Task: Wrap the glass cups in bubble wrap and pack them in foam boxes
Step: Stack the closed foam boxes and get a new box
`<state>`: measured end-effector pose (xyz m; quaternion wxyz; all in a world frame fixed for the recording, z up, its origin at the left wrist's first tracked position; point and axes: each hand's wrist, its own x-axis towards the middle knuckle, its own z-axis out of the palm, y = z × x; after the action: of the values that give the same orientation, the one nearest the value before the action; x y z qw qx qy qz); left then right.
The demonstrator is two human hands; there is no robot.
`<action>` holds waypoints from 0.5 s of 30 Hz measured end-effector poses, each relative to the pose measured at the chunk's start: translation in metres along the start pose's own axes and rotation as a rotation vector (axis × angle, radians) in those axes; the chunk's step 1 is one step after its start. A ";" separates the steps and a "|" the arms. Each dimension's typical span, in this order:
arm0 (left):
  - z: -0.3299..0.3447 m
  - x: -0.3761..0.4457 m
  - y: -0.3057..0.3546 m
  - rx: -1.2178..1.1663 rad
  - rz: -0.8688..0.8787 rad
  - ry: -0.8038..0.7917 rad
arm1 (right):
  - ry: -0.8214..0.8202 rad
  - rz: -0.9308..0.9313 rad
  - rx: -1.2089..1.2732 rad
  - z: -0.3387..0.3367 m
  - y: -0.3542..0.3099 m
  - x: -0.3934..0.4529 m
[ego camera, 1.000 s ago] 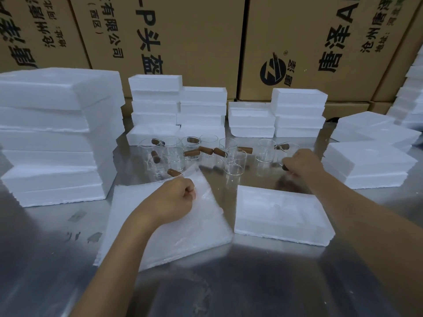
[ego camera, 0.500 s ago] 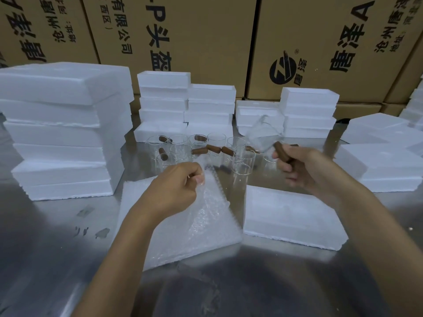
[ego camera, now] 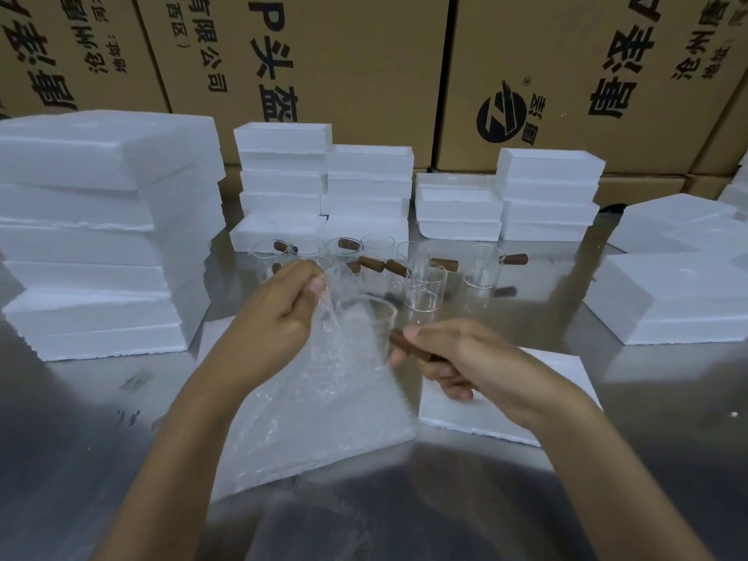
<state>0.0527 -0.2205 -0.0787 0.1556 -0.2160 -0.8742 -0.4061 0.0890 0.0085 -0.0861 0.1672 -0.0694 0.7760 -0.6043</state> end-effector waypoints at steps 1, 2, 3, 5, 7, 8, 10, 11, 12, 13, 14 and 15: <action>0.002 0.000 0.003 -0.046 -0.017 0.000 | -0.018 0.004 -0.021 0.002 0.001 0.000; 0.003 0.000 0.006 -0.118 -0.036 -0.004 | -0.032 0.010 -0.028 0.003 0.002 0.000; 0.003 -0.001 0.010 -0.204 -0.048 -0.014 | -0.039 0.014 -0.035 0.004 0.002 0.000; 0.004 -0.002 0.017 -0.358 -0.047 -0.055 | -0.049 0.016 -0.052 0.007 0.002 0.002; 0.007 -0.003 0.023 -0.447 -0.034 -0.109 | -0.051 0.024 -0.015 0.009 0.002 0.005; 0.008 -0.004 0.024 -0.498 -0.030 -0.122 | -0.040 0.037 0.029 0.009 0.003 0.006; 0.011 -0.004 0.027 -0.626 -0.037 -0.091 | 0.009 0.079 0.164 0.009 0.004 0.009; 0.013 -0.005 0.028 -0.673 -0.044 -0.043 | 0.032 0.096 0.241 0.008 0.004 0.010; 0.015 -0.005 0.029 -0.675 -0.048 0.020 | 0.048 0.109 0.318 0.008 0.004 0.011; 0.019 -0.004 0.030 -0.618 -0.046 0.089 | 0.059 0.115 0.392 0.007 0.005 0.011; 0.023 -0.004 0.030 -0.524 -0.045 0.148 | 0.064 0.118 0.467 0.005 0.005 0.010; 0.027 -0.005 0.031 -0.446 -0.045 0.187 | 0.065 0.114 0.542 0.003 0.005 0.010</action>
<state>0.0697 -0.1821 -0.0776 0.1753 -0.1869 -0.7492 -0.6107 0.0813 0.0040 -0.0932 0.1885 0.0412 0.5935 -0.7814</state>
